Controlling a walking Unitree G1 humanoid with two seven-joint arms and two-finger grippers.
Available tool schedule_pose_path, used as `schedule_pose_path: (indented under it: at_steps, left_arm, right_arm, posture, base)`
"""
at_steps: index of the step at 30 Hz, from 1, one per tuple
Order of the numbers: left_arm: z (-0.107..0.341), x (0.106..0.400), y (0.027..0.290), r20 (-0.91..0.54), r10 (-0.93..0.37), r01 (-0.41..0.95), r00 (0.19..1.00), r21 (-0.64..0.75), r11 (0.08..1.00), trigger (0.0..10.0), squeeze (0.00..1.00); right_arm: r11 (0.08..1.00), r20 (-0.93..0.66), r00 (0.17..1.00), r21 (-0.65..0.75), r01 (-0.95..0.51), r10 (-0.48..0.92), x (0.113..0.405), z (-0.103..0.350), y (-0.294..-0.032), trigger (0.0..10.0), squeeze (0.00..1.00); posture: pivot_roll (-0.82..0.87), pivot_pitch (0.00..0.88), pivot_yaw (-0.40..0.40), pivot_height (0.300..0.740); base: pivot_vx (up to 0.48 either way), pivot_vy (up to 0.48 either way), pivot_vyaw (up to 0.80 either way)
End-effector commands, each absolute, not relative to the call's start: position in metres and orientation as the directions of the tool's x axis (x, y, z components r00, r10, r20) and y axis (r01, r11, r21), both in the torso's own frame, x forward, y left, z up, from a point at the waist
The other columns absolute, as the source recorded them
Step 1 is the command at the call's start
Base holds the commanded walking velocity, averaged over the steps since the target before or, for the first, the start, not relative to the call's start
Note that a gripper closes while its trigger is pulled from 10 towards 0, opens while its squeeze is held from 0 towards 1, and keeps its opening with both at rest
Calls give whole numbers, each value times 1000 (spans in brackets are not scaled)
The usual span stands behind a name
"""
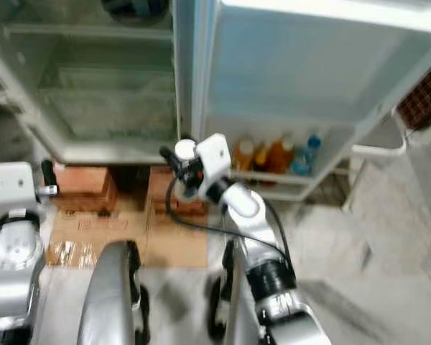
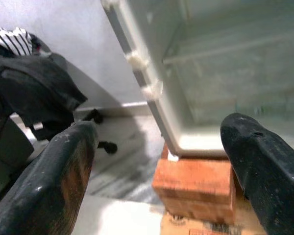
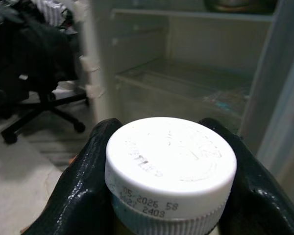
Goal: Restocking fridge
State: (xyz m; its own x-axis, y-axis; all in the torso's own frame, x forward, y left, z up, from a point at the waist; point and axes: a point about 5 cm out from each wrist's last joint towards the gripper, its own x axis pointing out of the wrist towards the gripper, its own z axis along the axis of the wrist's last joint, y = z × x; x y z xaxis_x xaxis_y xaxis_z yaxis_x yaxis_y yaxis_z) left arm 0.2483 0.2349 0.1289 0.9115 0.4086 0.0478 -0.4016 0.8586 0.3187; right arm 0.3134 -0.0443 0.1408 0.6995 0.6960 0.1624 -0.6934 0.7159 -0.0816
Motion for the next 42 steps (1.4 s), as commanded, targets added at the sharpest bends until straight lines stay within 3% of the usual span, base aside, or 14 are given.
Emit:
schedule_pose_path:
  at_steps: [1,6,8,10,19,25,29,33,42]
  left_arm:
    - [131,245,230,30,367,-359,930,299,884,10000,0]
    - [131,231,213,-27,242,-230,970,229,946,10000,0]
    - [131,231,213,-27,242,-230,970,229,946,10000,0]
    - [125,211,201,-104,183,-162,978,189,969,10000,0]
    - [125,172,182,-185,104,-73,977,168,983,10000,0]
    - [124,160,168,-281,-19,50,959,104,993,10000,0]
    - [124,153,156,-303,-105,144,947,111,983,10000,0]
    - [125,151,156,-311,-102,146,945,120,982,10000,0]
    - [130,151,158,-304,-94,141,948,137,981,10000,0]
  right_arm:
    - [703,200,675,-137,-698,710,316,153,-36,10000,0]
    - [706,192,681,-252,-662,706,323,157,-34,10000,0]
    - [706,192,681,-252,-662,706,323,157,-34,10000,0]
    - [706,210,676,-262,-657,707,328,162,-34,10000,0]
    - [695,292,631,-307,-650,719,335,181,-28,10000,0]
    - [713,336,636,-441,-546,695,343,194,-32,10000,0]
    - [724,364,664,-556,-408,653,350,200,-41,10000,0]
    - [723,406,669,-624,-295,623,355,205,-47,10000,0]
    - [812,550,664,-562,-155,507,363,228,-51,10000,0]
  posture:
    - [122,272,-56,528]
    - [144,332,-50,528]
    - [144,332,-50,528]
    - [175,369,-47,528]
    - [217,444,-33,505]
    - [222,468,-29,462]
    - [228,472,-32,462]
    - [239,474,-32,462]
    - [248,478,-28,462]
  base:
    - [0,0,0]
    - [0,0,0]
    - [0,0,0]
    - [0,0,0]
    - [0,0,0]
    - [0,0,0]
    - [0,0,0]
    - [0,0,0]
    - [0,0,0]
